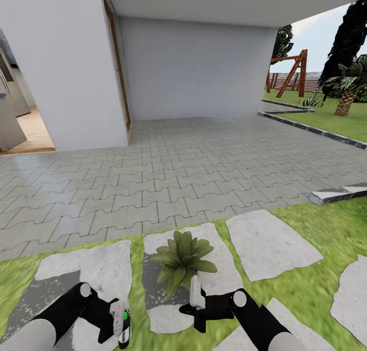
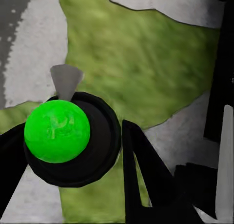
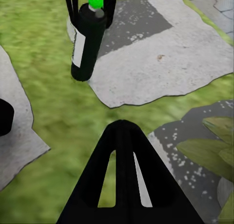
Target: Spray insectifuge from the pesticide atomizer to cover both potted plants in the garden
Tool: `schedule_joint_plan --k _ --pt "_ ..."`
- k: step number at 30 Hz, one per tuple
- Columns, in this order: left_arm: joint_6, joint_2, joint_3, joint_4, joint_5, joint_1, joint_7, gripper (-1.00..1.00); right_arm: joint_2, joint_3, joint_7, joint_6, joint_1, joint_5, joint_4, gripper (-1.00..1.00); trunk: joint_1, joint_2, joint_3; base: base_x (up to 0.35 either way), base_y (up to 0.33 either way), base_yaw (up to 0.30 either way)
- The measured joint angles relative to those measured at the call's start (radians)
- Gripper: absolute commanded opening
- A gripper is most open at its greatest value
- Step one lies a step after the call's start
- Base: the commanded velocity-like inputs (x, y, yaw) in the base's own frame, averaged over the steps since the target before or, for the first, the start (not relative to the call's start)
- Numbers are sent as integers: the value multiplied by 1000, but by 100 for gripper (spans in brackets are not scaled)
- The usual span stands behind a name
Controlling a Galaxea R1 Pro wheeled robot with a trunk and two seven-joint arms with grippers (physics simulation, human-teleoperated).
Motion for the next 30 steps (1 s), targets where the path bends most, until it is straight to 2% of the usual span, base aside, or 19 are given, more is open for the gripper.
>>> schedule_joint_plan --k 2,5,7,10,12,14,16,17,19,20,22,24,25,27,28,30 --pt "1 39 1 8 1 2 1 -100 -8 0 -1 -2 0 0 2 100 0 0 0 0 0 0" --pt "5 70 2 12 4 2 9 -100 -39 -1 -3 -2 1 -2 3 100 0 0 0 0 0 0" --pt "10 77 3 13 5 3 24 -100 -49 -5 -2 -1 2 0 11 100 0 0 0 0 0 0" --pt "17 81 3 14 8 3 54 -100 -77 -8 -11 -3 3 -3 98 100 0 0 0 0 0 0" --pt "36 80 3 30 9 4 67 -100 -101 -6 -69 -7 4 -7 197 100 0 0 0 0 0 0" --pt "68 77 1 69 9 4 77 -100 -142 -4 -156 -35 4 -11 287 100 0 0 0 0 0 0" --pt "93 73 25 99 21 4 104 -100 -199 -1 -243 -121 5 -17 396 100 0 0 0 0 0 0" --pt "97 72 42 103 29 4 114 -100 -214 -5 -259 -150 6 -27 429 100 0 0 0 0 0 0" --pt "108 70 96 108 41 4 128 -100 -242 -16 -293 -200 6 -86 496 100 0 0 0 0 0 0" --pt "127 70 129 109 41 4 132 -100 -252 -11 -316 -212 6 -162 525 100 0 0 0 0 0 0" --pt "188 68 157 104 38 4 136 -100 -260 -7 -368 -222 8 -290 549 100 0 0 0 0 0 0" --pt "259 64 164 99 38 2 137 -100 -261 -6 -443 -226 16 -384 557 100 0 0 0 0 0 0" --pt "288 62 164 97 39 0 136 -100 -259 -6 -490 -228 20 -416 558 100 0 0 0 0 0 0" --pt "350 50 164 95 37 -5 134 -100 -246 -8 -645 -230 29 -501 561 100 0 0 0 0 0 0" --pt "379 45 164 95 36 -8 133 -100 -233 -8 -721 -229 33 -534 561 100 0 0 0 0 0 0" --pt "447 33 162 93 34 -12 132 -100 -195 -9 -854 -228 37 -571 561 100 0 0 0 0 0 0"
